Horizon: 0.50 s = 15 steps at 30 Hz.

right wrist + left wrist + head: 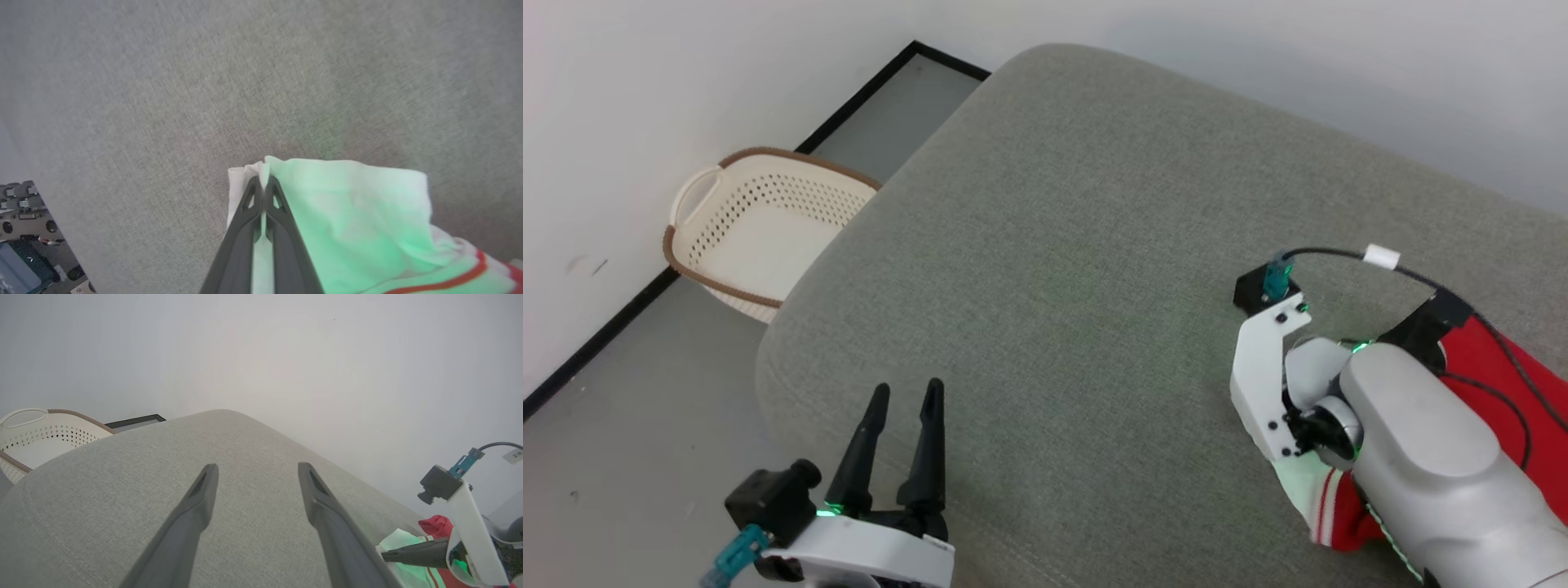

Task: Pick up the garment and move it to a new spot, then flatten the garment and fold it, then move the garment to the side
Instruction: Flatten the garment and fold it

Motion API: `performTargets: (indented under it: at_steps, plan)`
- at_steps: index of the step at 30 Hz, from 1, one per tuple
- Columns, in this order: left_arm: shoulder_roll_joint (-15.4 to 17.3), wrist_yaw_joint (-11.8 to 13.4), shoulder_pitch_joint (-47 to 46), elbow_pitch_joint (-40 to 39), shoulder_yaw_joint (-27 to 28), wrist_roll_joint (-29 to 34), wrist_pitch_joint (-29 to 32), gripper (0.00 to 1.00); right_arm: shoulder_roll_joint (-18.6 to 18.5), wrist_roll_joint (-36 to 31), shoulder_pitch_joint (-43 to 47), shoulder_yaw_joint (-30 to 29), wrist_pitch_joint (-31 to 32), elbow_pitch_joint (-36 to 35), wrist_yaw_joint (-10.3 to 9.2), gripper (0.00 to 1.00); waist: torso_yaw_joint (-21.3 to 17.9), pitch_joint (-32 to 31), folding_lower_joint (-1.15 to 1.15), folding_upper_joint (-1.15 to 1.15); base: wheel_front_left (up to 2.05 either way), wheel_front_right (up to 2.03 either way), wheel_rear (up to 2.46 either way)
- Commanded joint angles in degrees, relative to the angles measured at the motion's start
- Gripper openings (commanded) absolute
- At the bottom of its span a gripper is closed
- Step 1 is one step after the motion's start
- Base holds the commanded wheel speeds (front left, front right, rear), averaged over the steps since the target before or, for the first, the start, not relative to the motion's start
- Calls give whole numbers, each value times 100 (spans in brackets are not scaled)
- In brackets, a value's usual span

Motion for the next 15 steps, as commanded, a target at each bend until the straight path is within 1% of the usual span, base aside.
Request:
performTargets:
  at_steps: [1,7,8,11,15]
  plan:
    - [-1,0,-38,46,-36,77,-2,100,-24,137,-98,-43,-128,-110,-6,0,-38,-80,0,0,0,0,0]
    - [-2,0,-74,176,-166,198,-2,100,-188,462,81,-314,-450,-610,-6,0,-149,-313,0,0,0,0,0]
    - [-2,0,-74,176,-166,198,-2,100,-188,462,81,-314,-450,-610,-6,0,-149,-313,0,0,0,0,0]
    - [-1,0,-93,276,-252,257,-2,100,-360,570,271,-548,-556,-972,-6,0,-238,-466,0,0,0,0,0]
    - [3,0,-95,380,-317,342,-2,100,-583,674,640,-1035,-559,-1580,-5,0,-433,-627,0,0,0,0,0]
